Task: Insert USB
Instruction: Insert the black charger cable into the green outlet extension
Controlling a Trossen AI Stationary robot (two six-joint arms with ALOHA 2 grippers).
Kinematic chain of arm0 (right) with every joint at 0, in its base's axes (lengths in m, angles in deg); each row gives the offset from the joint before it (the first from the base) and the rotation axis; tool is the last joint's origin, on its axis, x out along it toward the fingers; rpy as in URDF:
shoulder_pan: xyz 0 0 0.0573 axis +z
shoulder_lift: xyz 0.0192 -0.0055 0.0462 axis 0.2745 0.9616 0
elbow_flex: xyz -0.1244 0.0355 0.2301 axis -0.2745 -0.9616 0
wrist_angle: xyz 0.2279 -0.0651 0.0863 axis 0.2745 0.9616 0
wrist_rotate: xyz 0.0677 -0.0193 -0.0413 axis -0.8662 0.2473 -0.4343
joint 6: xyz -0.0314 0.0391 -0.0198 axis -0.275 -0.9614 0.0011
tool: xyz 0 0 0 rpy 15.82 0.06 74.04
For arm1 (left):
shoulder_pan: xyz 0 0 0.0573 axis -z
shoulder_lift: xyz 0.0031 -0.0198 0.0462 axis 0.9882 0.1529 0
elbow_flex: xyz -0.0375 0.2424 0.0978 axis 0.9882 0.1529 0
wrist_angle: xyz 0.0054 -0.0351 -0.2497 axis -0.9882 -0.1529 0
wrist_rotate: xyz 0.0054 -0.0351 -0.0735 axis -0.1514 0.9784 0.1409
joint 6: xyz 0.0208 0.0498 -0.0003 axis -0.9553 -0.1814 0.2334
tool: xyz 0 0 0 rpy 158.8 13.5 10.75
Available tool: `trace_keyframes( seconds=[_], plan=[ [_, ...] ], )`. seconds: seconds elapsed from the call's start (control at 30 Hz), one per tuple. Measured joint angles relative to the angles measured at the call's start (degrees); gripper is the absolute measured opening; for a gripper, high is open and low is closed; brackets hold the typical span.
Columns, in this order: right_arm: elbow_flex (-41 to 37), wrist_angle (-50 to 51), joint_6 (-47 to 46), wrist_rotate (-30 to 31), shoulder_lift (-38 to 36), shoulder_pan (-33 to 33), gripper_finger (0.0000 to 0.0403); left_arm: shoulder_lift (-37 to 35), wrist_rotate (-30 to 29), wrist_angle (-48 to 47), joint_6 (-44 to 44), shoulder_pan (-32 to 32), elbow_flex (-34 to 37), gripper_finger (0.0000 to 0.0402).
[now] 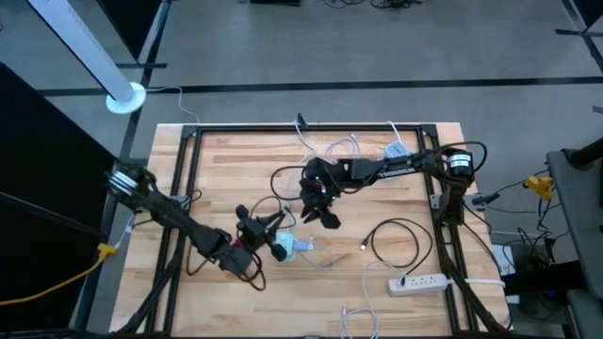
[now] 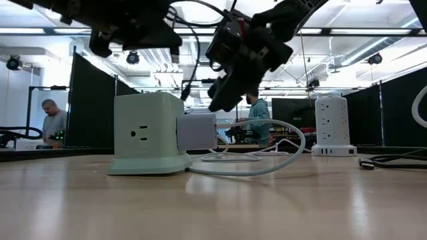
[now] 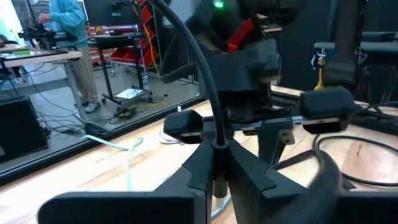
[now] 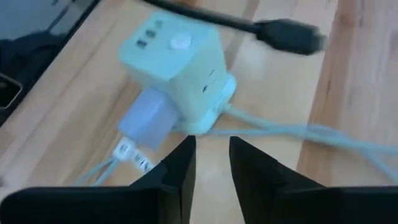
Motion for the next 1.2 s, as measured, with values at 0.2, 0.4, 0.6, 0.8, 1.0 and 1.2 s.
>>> trace_keyframes(
  seconds=[0.2,0.4,0.6,0.8,1.0,1.2],
  plan=[
    [0.02,7.09,-0.01,0.05,-1.55,0.74,0.0094,5.45,-3.54,-1.21,-0.01,2.78,-6.16,0.0022],
    [-0.1,10.14,-0.68,0.1,-2.95,3.33,0.0081,8.15,-12.88,-1.2,0.79,8.93,-10.5,0.0022],
    [-0.45,12.69,-1.09,0.86,-2.99,8.17,0.006,11.59,-13.21,-0.97,1.97,11.51,-15.66,0.0022],
    [-1.15,14.98,-5.48,1.24,-2.99,13.52,0.004,15.03,-13.27,-1.16,-0.16,12.25,-20.24,0.0022],
    [-2.58,17.63,-10.62,7.25,-2.99,19.53,0.0025,18.33,-13.16,-1.78,-2.14,13.95,-24.52,0.0022],
    [-3.17,18.72,-12.73,10.46,-2.99,23.46,0.0016,21.63,-13.15,-3.24,-3.88,15.02,-28.73,0.0022]
  ],
)
